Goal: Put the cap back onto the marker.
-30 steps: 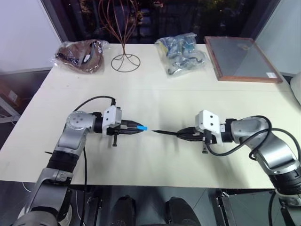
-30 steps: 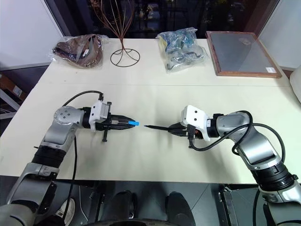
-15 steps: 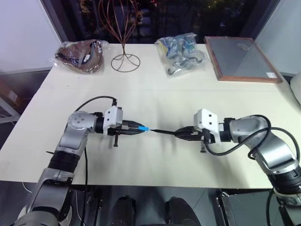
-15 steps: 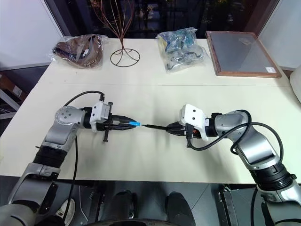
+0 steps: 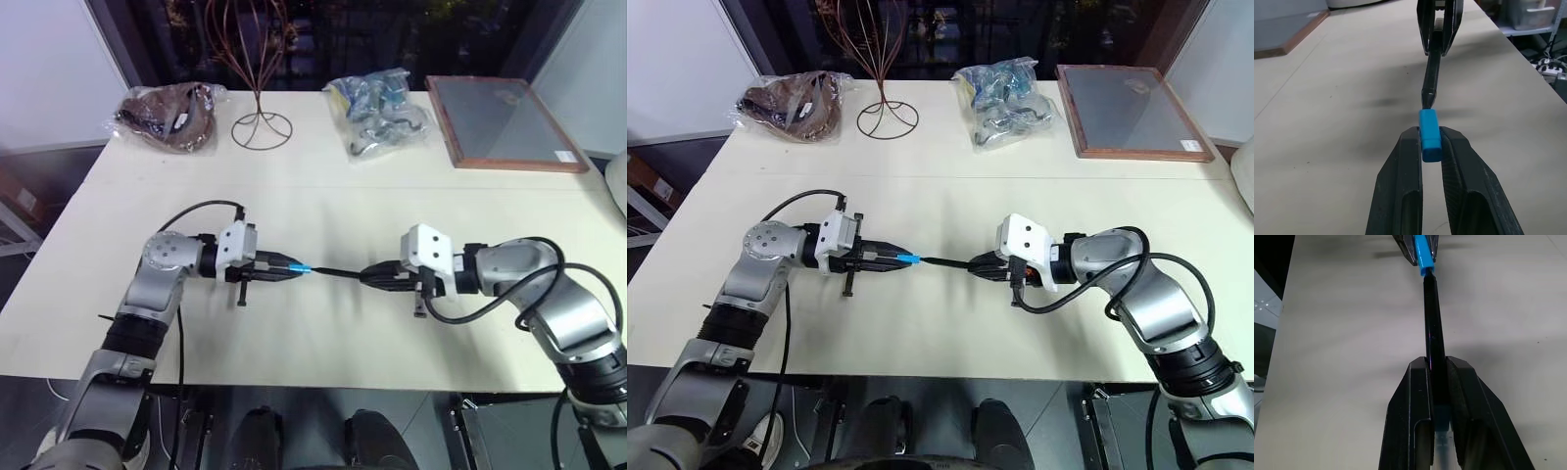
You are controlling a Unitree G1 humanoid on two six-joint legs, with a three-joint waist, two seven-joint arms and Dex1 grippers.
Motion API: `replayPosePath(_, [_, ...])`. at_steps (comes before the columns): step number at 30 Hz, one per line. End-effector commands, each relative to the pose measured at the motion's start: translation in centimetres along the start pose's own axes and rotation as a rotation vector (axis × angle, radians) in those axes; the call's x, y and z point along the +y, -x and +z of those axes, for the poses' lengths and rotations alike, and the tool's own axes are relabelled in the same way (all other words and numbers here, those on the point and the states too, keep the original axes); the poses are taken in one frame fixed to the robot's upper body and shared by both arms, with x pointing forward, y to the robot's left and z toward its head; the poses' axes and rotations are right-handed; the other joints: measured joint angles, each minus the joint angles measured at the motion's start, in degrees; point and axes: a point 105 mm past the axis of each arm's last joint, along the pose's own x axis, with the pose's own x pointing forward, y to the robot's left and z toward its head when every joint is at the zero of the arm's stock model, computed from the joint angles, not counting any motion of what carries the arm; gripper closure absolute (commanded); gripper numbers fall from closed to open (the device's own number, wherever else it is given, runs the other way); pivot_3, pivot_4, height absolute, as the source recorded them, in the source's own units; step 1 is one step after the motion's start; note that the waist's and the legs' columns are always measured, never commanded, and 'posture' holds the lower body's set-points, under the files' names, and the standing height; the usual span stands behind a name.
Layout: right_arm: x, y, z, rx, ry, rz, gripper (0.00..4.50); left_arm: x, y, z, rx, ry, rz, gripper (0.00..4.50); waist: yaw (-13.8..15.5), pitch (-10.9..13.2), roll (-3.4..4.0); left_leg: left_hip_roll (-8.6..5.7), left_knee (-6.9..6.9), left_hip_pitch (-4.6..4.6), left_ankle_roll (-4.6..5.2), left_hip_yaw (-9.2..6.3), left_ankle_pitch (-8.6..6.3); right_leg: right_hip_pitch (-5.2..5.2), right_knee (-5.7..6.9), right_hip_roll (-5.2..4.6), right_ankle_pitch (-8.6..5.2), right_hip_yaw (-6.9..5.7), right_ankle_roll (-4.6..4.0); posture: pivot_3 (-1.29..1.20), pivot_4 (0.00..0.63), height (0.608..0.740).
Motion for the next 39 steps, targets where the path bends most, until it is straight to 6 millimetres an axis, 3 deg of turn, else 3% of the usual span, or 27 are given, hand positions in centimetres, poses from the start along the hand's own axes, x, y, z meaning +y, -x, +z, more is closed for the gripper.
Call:
replayPosePath(1, [0.2,0.1,1.7,-0.042,0.05,0.004,4.5,0.3,0.0,0.8,-0.025,-0.038,0.009,3.89,-0.01,0.0,0.0,0.0,0.0,0.0,0.0,0.0,0.0,0.0,0.0,0.0,0.0,0.0,0.0,0.0,0.15,0.74])
replayPosePath(39, [1.0,-1.0,1.6,-0.004,0.122,0.052,4.5,-0.3,0.1,0.3,0.046,-0.027,-0.091,3.89,-0.03,0.0,0.0,0.0,0.0,0.0,0.0,-0.01,0.0,0.0,0.0,0.0,0.0,0.0,0.0,0.0,0.15,0.74])
